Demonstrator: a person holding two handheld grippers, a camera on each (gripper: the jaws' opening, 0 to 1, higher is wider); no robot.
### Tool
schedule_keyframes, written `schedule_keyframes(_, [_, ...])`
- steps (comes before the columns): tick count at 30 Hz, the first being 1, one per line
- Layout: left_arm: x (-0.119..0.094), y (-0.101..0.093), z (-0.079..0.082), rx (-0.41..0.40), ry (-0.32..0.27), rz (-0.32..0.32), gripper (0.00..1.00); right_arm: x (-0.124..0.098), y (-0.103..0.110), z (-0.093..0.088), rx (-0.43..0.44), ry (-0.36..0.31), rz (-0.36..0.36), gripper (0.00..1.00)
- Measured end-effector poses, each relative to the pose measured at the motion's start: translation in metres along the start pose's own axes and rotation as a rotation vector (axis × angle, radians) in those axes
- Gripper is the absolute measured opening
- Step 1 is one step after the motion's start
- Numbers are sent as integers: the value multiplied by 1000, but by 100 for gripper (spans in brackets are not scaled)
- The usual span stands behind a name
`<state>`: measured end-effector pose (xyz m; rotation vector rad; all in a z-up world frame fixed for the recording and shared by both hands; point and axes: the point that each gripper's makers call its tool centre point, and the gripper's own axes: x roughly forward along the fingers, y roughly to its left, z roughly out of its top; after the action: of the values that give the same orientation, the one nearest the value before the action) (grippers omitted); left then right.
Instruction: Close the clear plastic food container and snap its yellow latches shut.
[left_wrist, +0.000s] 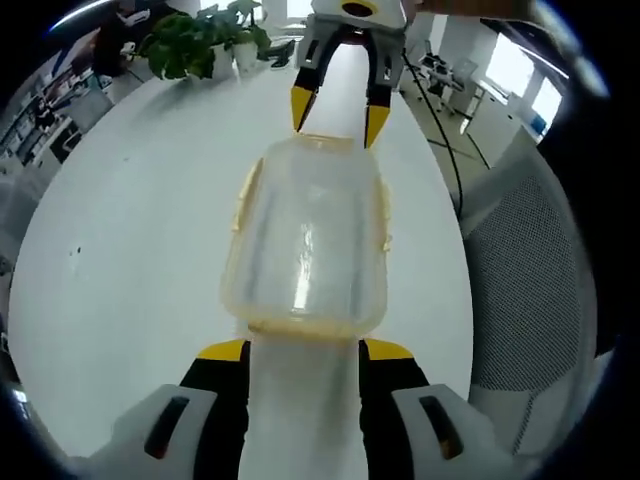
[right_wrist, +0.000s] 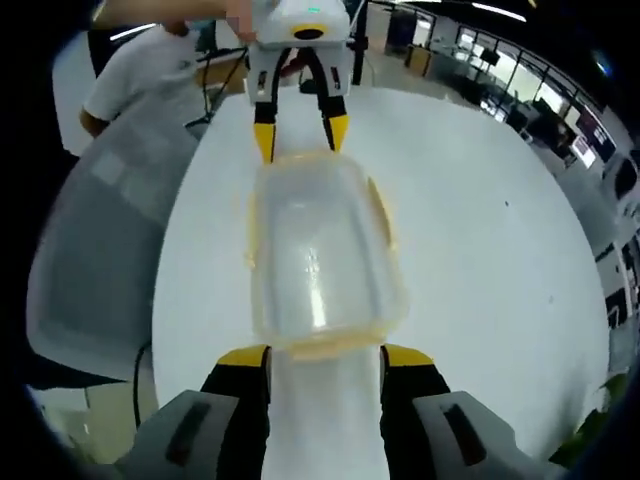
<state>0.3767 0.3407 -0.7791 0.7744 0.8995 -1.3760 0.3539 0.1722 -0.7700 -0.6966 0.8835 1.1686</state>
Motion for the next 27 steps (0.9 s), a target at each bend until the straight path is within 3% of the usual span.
schedule_keyframes(4, [-1,-1,-2,-19,-6,1,43,0,-6,1,75,-27,-17,42])
schedule_keyframes(8, [0,-1,-4,-47,-8,-5,43,0,-7,-3,79,-12,-16,42])
schedule_keyframes(14, [-3,3,0,-178,-43,-13,36,-1,-8,-3,139,-16,-15,40])
schedule_keyframes(20, [-6,4,0,-380,-89,-24,37,0,-11,-2,280,-33,-14,41])
schedule_keyframes(23, [-6,1,-1,-463,-108,-54,39,-2,-12,2,324,-68,-12,41])
schedule_keyframes(27, [-6,4,-3,-556,-124,-45,38,-4,-15,-3,352,-72,-25,40])
